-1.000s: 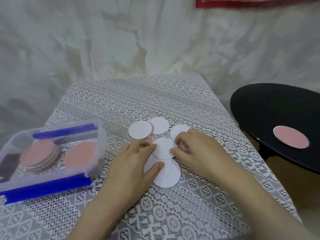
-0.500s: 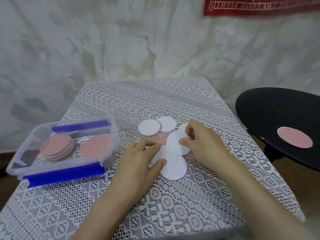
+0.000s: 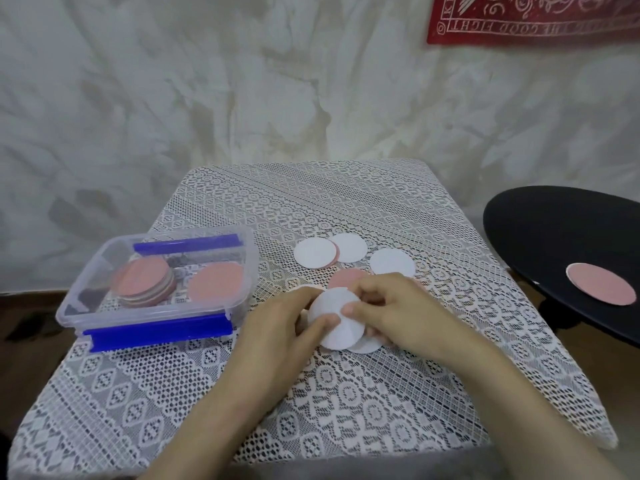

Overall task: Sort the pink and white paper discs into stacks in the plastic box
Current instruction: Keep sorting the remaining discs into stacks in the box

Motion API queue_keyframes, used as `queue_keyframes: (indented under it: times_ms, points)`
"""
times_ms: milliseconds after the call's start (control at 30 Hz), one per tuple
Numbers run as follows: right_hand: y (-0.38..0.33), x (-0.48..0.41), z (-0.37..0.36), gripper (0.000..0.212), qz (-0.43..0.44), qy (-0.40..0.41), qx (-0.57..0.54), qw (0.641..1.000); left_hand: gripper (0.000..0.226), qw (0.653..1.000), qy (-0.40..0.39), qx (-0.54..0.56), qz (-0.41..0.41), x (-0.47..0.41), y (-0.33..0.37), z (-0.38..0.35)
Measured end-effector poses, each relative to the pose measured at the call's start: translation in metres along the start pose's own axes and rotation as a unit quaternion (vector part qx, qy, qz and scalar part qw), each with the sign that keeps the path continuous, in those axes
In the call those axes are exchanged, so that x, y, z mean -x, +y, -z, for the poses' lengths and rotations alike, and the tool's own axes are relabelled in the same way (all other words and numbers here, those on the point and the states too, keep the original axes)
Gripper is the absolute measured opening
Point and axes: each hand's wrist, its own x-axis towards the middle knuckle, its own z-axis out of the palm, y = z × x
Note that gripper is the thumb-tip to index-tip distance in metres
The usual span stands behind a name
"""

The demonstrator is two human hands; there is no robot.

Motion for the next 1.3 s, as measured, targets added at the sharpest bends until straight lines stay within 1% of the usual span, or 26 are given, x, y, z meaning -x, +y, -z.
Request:
queue_keyframes:
  times_ms: [67,133,167,233,267,333,400,433,500,567,600,700,833,900,967,1000,1100,1233,1300]
  points:
    - [-0.002,-0.002,-0.004,0.008,-0.009,-0.003,-0.014,1.000,0.014,0.997,-0.007,0.069,0.027,0.000,0.000,0.000]
    - [-0.001,-0.006,-0.004,0.010,-0.013,0.018,-0.012,1.000,0.008,0.994,-0.003,0.098,0.048,0.000,-0.001,0.001]
    - [0.000,-0.008,-0.003,0.012,-0.010,0.033,0.008,0.999,0.008,0.994,0.002,0.098,0.057,0.000,-0.002,0.002]
    - [0.005,-0.012,0.001,0.017,-0.007,0.060,0.085,0.995,0.013,0.993,0.007,0.092,0.071,-0.001,-0.004,0.002]
    - [0.005,-0.013,0.004,0.015,-0.011,0.065,0.126,0.990,0.015,0.993,0.008,0.091,0.078,-0.002,-0.005,0.002]
    - [0.004,-0.013,0.008,0.008,-0.027,0.047,0.179,0.982,0.015,0.991,0.010,0.095,0.091,-0.002,-0.005,0.001]
    - [0.001,-0.012,0.009,0.019,-0.043,0.014,0.214,0.976,0.012,0.989,0.011,0.107,0.106,-0.002,-0.006,0.002]
    - [0.000,-0.013,0.009,0.022,-0.043,0.009,0.224,0.974,0.010,0.987,0.011,0.114,0.112,-0.001,-0.006,0.002]
    - [-0.001,-0.017,0.009,0.024,-0.033,0.020,0.242,0.970,0.007,0.986,0.007,0.119,0.120,-0.001,-0.007,0.002]
    - [0.002,-0.022,0.009,0.031,-0.031,0.038,0.250,0.967,0.005,0.986,0.003,0.113,0.120,-0.001,-0.008,0.002]
    - [0.004,-0.024,0.010,0.031,-0.032,0.050,0.246,0.967,0.005,0.987,0.001,0.110,0.120,-0.002,-0.008,0.002]
    - [0.010,-0.029,0.013,0.023,-0.029,0.087,0.227,0.970,0.006,0.987,0.001,0.113,0.117,-0.002,-0.008,0.001]
    - [0.017,-0.032,0.017,0.016,-0.026,0.128,0.174,0.976,0.007,0.986,-0.006,0.120,0.120,-0.002,-0.007,0.002]
    - [0.019,-0.032,0.018,0.014,-0.016,0.159,0.110,0.981,0.007,0.985,-0.004,0.123,0.120,-0.003,-0.006,0.002]
    - [0.016,-0.030,0.021,0.014,-0.021,0.190,-0.002,0.982,0.007,0.984,0.001,0.132,0.120,-0.003,-0.006,0.003]
    - [0.015,-0.028,0.023,0.013,-0.027,0.194,-0.052,0.979,0.006,0.982,0.004,0.141,0.123,-0.004,-0.005,0.003]
    - [0.013,-0.020,0.025,0.013,-0.030,0.148,-0.121,0.981,0.005,0.978,0.004,0.163,0.132,-0.003,-0.002,0.004]
    - [0.013,-0.012,0.013,0.009,-0.019,0.084,-0.060,0.994,0.011,0.974,-0.007,0.186,0.131,-0.001,-0.001,0.004]
    - [0.015,-0.011,0.005,0.007,-0.025,0.064,-0.063,0.996,0.015,0.971,-0.027,0.199,0.127,0.001,0.000,0.004]
